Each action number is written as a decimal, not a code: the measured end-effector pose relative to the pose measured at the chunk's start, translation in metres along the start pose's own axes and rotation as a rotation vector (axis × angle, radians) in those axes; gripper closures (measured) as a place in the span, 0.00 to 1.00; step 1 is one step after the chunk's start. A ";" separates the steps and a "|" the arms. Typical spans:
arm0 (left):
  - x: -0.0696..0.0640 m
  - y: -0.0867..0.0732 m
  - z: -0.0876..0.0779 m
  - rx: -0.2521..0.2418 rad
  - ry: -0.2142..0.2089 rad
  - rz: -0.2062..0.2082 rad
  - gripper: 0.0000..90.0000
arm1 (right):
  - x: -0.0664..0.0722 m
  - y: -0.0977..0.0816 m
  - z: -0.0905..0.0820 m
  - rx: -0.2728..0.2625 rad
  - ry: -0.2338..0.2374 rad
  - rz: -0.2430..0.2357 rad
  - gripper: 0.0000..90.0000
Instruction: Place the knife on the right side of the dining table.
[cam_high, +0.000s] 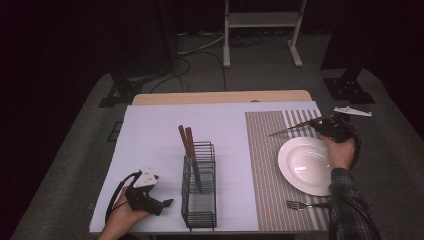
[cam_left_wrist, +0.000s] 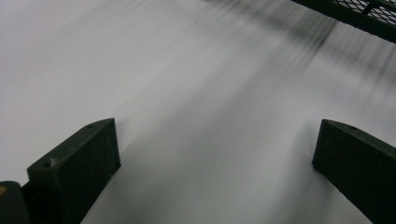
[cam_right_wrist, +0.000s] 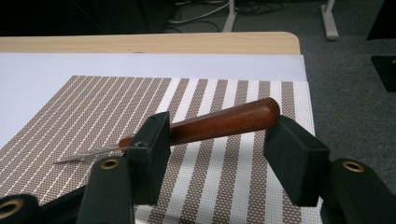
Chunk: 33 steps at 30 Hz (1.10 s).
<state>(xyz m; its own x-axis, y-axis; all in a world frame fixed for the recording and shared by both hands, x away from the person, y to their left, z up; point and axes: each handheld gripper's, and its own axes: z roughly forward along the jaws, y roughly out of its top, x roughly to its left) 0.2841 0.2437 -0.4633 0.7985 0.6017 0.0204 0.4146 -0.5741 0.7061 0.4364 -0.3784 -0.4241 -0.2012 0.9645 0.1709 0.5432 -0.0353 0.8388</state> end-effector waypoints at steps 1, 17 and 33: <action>0.000 0.000 0.000 0.000 0.000 0.001 0.00 | 0.000 0.000 0.000 0.001 -0.001 0.000 0.45; 0.000 0.000 0.000 0.000 0.001 0.001 0.00 | -0.005 -0.003 0.005 0.088 -0.019 0.049 0.43; 0.000 0.000 0.000 0.000 0.001 0.001 0.00 | -0.008 -0.002 0.012 0.207 -0.053 0.093 0.37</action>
<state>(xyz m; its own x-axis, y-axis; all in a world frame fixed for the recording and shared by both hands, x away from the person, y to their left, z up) 0.2841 0.2437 -0.4633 0.7988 0.6012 0.0219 0.4135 -0.5751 0.7058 0.4468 -0.3825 -0.4329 -0.1025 0.9723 0.2103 0.7145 -0.0752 0.6956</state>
